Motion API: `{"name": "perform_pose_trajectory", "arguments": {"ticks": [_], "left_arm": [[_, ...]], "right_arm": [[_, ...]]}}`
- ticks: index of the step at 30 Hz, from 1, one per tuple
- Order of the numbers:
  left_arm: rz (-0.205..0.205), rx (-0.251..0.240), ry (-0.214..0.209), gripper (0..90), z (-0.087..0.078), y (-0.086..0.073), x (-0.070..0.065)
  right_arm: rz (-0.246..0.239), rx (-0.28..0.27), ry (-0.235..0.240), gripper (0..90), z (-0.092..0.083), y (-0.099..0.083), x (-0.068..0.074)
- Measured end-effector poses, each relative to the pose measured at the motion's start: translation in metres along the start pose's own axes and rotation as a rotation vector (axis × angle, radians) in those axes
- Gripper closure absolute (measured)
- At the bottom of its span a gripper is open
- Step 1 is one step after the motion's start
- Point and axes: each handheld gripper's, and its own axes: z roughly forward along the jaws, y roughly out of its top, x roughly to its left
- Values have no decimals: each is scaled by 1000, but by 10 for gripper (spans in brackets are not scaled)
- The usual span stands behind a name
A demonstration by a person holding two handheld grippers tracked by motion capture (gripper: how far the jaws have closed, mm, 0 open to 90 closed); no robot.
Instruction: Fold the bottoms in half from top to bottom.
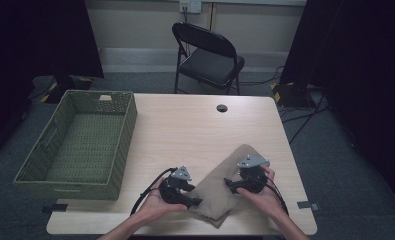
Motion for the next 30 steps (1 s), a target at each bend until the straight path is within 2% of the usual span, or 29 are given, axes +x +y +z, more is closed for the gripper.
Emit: {"name": "perform_pose_trajectory", "arguments": {"ticks": [1, 3, 4, 5, 6, 7, 9, 11, 13, 15, 17, 18, 20, 22, 24, 25, 26, 28, 29, 30], "left_arm": [[38, 10, 16, 384, 3, 4, -3], [66, 25, 16, 385, 5, 10, -5], [61, 13, 16, 380, 3, 14, -4], [37, 2, 3, 371, 0, 18, -3], [50, 0, -10, 341, -7, 23, -2], [65, -29, -5, 334, -14, 25, -2], [74, -39, 32, 347, -27, 29, 1], [42, -95, 61, 350, -45, 28, 8], [19, -105, 97, 358, -58, 26, 13], [0, -148, 123, 361, -73, 23, 18], [-3, -152, 158, 369, -86, 20, 25], [-3, -152, 158, 392, -86, 20, 25], [-19, -171, 171, 399, -99, 21, 30], [-27, -203, 179, 414, -111, 24, 34], [-32, -255, 206, 404, -127, 30, 37], [-39, -275, 230, 405, -132, 31, 39], [-40, -294, 280, 412, -139, 33, 42], [-52, -294, 322, 427, -150, 38, 53], [-52, -294, 322, 432, -150, 38, 53], [-46, -314, 354, 450, -163, 43, 61]], "right_arm": [[-2, 2, 2, 155, -2, -2, -3], [-2, 4, 5, 155, -5, -5, -7], [0, 4, 5, 155, -7, -7, -10], [2, 6, 5, 155, -9, -9, -12], [6, 8, 1, 156, -11, -11, -14], [8, 8, -1, 155, -14, -14, -17], [20, -1, 2, 162, -18, -18, -22], [36, -6, 3, 161, -19, -20, -25], [38, -6, 0, 161, -19, -20, -25], [31, -2, -10, 160, -18, -19, -23], [38, -2, -5, 161, -18, -19, -24], [38, -2, -5, 161, -18, -19, -24], [38, -5, -10, 160, -18, -19, -23], [44, -10, -12, 161, -18, -20, -23], [45, -9, -15, 160, -17, -20, -22], [43, -8, -16, 160, -17, -19, -22], [45, -8, -14, 160, -17, -19, -22], [45, -8, -13, 160, -17, -19, -23], [45, -8, -13, 160, -17, -19, -23], [45, -8, -13, 160, -17, -19, -23]]}}
